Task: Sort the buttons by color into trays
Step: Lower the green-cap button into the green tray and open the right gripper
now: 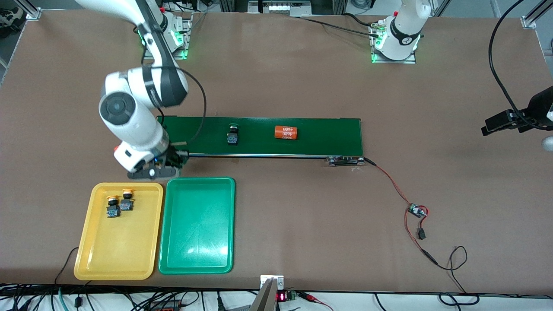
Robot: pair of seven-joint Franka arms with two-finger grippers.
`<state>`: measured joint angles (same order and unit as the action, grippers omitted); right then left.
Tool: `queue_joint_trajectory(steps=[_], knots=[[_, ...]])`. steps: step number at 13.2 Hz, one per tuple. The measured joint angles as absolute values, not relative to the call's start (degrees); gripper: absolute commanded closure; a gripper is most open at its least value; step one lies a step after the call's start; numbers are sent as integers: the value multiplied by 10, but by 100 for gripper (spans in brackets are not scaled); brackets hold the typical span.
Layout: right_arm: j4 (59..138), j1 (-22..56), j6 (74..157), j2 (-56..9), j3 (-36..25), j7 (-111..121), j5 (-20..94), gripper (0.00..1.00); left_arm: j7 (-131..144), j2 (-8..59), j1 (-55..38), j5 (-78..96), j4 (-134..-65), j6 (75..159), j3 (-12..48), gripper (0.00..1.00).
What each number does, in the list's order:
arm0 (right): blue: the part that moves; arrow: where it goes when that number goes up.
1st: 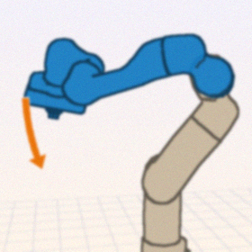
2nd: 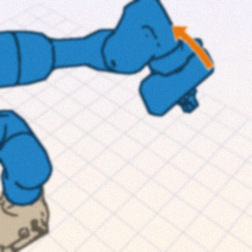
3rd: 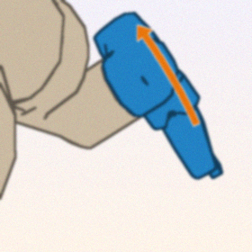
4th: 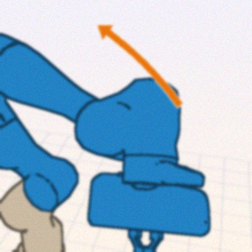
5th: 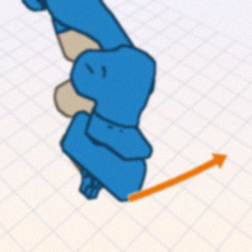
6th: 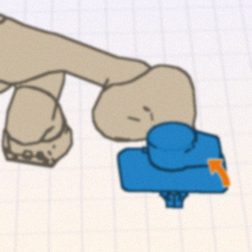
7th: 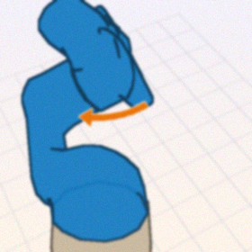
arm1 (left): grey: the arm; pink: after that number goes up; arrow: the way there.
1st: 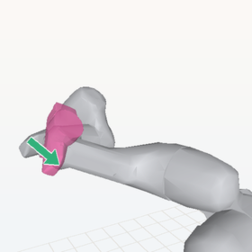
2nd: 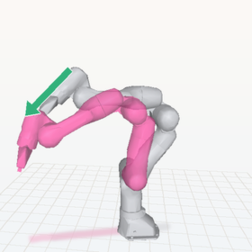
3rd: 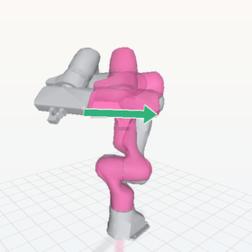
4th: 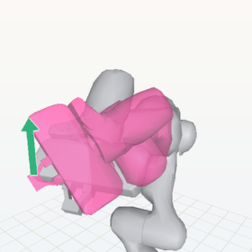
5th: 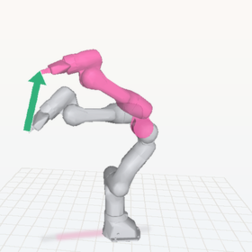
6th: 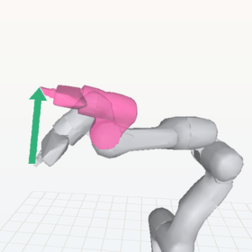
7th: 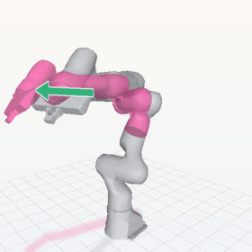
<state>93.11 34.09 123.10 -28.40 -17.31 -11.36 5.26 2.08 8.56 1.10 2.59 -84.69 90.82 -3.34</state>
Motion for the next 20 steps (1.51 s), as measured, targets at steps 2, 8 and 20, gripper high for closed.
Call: queue_joint_trajectory(steps=[2,8,20], knots=[[864,338,1238,-367,-173,-111,72,97,21,85,11,26,-847,907,-31,0],[805,319,1303,-460,-173,-95,77,95,21,85,11,25,-847,900,-31,0],[807,319,1304,-472,-172,-92,82,0,11,81,7,25,-846,898,-27,0]])
